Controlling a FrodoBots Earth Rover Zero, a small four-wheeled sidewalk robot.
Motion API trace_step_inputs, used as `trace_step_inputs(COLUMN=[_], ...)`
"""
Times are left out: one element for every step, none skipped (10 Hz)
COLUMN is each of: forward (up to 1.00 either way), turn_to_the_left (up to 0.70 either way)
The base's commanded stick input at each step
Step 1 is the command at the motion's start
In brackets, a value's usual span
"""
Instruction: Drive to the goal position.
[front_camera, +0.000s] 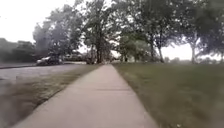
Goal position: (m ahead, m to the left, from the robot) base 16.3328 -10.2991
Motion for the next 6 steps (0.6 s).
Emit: trace_step_inputs(forward=[1.0, 1.0, 1.0, 1.0, 1.0, 1.0], turn_to_the_left=[0.0, 0.0, 0.0, 0.0, 0.0, 0.0])
